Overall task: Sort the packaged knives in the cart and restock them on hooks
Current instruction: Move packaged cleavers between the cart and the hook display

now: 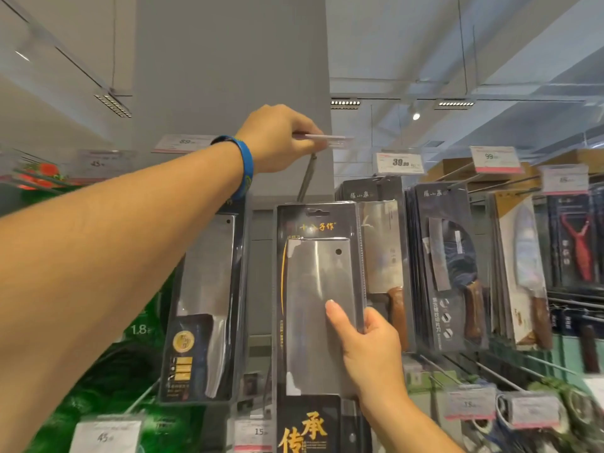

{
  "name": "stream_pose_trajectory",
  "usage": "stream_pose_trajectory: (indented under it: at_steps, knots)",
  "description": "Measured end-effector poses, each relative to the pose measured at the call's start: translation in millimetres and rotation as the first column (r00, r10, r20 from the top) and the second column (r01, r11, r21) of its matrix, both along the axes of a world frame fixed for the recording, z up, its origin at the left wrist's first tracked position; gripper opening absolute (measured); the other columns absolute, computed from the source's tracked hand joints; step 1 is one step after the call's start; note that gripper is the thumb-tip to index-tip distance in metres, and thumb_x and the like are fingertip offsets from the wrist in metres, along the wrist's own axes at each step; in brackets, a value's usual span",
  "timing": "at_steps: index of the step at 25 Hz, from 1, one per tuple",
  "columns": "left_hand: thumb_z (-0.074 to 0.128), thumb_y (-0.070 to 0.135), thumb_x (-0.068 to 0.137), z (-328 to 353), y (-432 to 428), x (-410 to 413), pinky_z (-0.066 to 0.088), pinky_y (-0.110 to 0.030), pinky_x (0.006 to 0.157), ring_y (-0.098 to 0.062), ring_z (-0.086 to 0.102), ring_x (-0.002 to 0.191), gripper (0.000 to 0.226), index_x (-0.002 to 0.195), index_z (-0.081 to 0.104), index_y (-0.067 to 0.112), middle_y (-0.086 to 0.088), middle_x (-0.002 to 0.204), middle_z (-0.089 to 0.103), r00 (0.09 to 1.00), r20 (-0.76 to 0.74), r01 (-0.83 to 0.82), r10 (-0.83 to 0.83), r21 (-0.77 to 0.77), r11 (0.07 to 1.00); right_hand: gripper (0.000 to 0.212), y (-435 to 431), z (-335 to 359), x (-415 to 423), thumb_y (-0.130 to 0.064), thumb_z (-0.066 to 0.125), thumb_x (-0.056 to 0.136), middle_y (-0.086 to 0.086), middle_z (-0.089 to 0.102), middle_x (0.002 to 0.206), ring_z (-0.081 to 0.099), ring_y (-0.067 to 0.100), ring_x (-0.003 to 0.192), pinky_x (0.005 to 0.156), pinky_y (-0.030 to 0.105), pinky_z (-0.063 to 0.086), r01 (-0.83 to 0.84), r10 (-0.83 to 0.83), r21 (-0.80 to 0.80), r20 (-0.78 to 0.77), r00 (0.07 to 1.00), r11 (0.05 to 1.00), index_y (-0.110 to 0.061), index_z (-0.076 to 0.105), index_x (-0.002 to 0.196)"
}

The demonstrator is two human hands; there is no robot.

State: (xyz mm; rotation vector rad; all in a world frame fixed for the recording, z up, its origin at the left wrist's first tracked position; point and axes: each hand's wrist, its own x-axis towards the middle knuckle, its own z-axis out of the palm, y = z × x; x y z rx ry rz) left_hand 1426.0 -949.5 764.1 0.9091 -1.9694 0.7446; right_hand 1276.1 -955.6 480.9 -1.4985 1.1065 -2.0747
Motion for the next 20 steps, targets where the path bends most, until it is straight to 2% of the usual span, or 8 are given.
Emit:
stream_pose_trajectory:
  at_steps: [3, 6, 9, 13, 17, 20]
  knots:
    - [0.061, 0.055, 0.089, 1, -6, -2, 0.046, -0.021, 0.061, -0.008, 0.057, 0.071, 0.032, 0.098, 0.076, 0.028, 0.010, 0.074, 0.065, 0.983, -0.139, 0.136, -0.116, 0.143, 0.980, 0.073, -2, 9, -1, -0.075, 0.070, 0.064, 0.005, 0.037, 0.058, 0.036, 0.012, 0.056, 0.051, 0.030, 0.035, 0.050, -0.050, 0.005, -0.025, 0.998, 0.999, -0.008, 0.041, 0.065]
    - [0.066, 0.056, 0.085, -1, -13, -5, 0.035, -0.010, 0.044, 0.000, 0.044, 0.048, 0.035, 0.088, 0.076, 0.023, 0.013, 0.055, 0.051, 0.966, -0.209, 0.184, -0.154, 0.129, 0.974, 0.080, -5, 20, 0, -0.079, 0.069, 0.064, 0.008, 0.042, 0.064, 0.040, 0.019, 0.059, 0.055, 0.044, 0.039, 0.070, -0.070, 0.014, -0.045, 0.997, 0.997, -0.003, 0.043, 0.069]
    - [0.065, 0.056, 0.086, -1, -14, 1, 0.035, -0.010, 0.045, -0.004, 0.044, 0.054, 0.035, 0.088, 0.077, 0.023, 0.008, 0.061, 0.054, 0.966, -0.196, 0.189, -0.166, 0.107, 0.976, 0.084, -5, 38, 2, -0.079, 0.068, 0.066, 0.016, 0.050, 0.065, 0.047, 0.029, 0.058, 0.056, 0.047, 0.046, 0.083, -0.083, 0.004, -0.052, 0.995, 0.997, 0.002, 0.045, 0.071]
    - [0.062, 0.055, 0.088, 1, -10, 1, 0.037, -0.016, 0.050, -0.007, 0.047, 0.058, 0.032, 0.088, 0.076, 0.027, 0.007, 0.063, 0.056, 0.973, -0.186, 0.159, -0.135, 0.119, 0.980, 0.066, -6, 68, 3, -0.077, 0.068, 0.070, -0.002, 0.035, 0.059, 0.033, 0.011, 0.054, 0.052, 0.032, 0.033, 0.158, -0.164, -0.061, -0.095, 0.982, 0.986, -0.019, 0.037, 0.064]
    - [0.062, 0.054, 0.089, 0, -10, 1, 0.043, -0.021, 0.054, -0.011, 0.054, 0.066, 0.032, 0.089, 0.076, 0.025, 0.002, 0.075, 0.065, 0.971, -0.195, 0.166, -0.139, 0.133, 0.977, 0.067, -15, 83, 3, -0.077, 0.068, 0.073, -0.007, 0.027, 0.057, 0.025, 0.008, 0.049, 0.049, 0.029, 0.027, 0.230, -0.241, -0.097, -0.117, 0.964, 0.968, -0.021, 0.032, 0.064]
    - [0.063, 0.053, 0.089, -1, -10, -1, 0.039, -0.020, 0.052, -0.007, 0.051, 0.061, 0.027, 0.087, 0.075, 0.029, 0.008, 0.066, 0.059, 0.970, -0.202, 0.167, -0.136, 0.144, 0.975, 0.066, -19, 79, -1, -0.077, 0.065, 0.076, -0.002, 0.032, 0.060, 0.029, 0.010, 0.053, 0.051, 0.031, 0.030, 0.248, -0.258, -0.081, -0.156, 0.953, 0.965, -0.019, 0.034, 0.065]
